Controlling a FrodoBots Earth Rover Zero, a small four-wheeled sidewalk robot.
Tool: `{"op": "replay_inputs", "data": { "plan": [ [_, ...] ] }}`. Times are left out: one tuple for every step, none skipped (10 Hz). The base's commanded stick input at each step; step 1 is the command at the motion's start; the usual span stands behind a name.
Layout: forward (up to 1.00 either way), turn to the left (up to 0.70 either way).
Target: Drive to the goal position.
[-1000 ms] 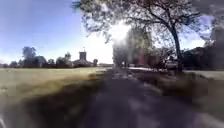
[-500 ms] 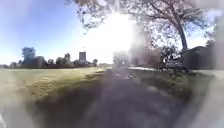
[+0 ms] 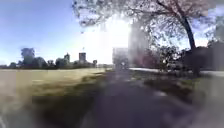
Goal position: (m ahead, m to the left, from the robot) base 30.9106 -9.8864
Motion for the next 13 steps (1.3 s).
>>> {"op": "replay_inputs", "data": {
  "plan": [
    [1.00, 0.01],
    [1.00, 0.00],
    [1.00, 0.00],
    [1.00, 0.00],
    [1.00, 0.01],
    [1.00, 0.01],
    [1.00, 0.00],
    [1.00, 0.00],
    [1.00, -0.07],
    [1.00, -0.22],
    [1.00, -0.23],
    [1.00, -0.07],
    [1.00, 0.00]
  ]
}}
